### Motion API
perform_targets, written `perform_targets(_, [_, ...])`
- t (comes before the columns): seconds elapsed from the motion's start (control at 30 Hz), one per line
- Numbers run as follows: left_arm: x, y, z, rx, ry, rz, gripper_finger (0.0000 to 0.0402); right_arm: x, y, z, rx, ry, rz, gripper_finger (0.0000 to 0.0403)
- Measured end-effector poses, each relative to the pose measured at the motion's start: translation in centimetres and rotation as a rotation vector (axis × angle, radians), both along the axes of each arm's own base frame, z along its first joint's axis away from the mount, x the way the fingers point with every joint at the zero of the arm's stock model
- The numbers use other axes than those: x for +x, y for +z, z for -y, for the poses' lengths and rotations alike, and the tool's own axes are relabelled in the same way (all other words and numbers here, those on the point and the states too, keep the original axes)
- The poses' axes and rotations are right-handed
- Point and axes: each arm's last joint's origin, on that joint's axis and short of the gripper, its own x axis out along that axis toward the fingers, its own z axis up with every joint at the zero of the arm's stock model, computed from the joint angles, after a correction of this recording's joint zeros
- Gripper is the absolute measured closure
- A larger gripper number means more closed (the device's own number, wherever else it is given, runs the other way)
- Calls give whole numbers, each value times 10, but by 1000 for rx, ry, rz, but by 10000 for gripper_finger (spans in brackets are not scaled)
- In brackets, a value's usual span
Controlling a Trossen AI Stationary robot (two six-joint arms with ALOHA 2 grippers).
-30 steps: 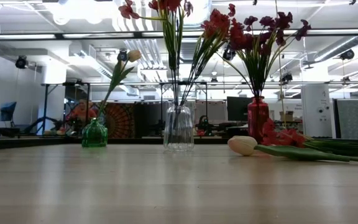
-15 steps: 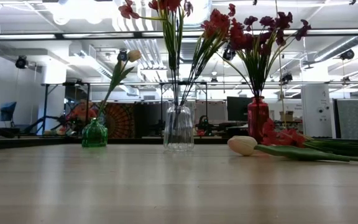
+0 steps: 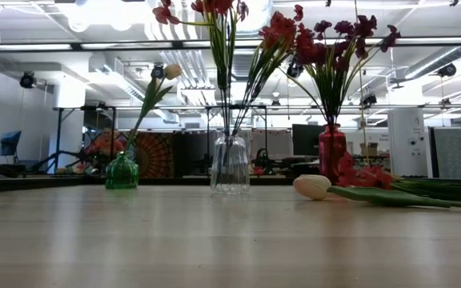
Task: Sort flowers into vase by color
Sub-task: Put the violet flowers into the red vase
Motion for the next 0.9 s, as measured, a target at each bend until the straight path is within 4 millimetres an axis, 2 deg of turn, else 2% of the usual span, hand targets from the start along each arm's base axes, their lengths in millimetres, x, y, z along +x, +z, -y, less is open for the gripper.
perform_targets(0.23, [8, -9, 1, -10, 50, -5, 400, 14, 1, -7, -1, 46, 6, 108])
perform_targets(0.57, [18, -19, 1, -40, 79, -1, 400, 16, 4, -6, 54, 88, 6, 151])
perform_targets(0.9, [27, -25, -2, -54, 102, 25, 400, 23, -6, -4, 90, 68, -35, 173])
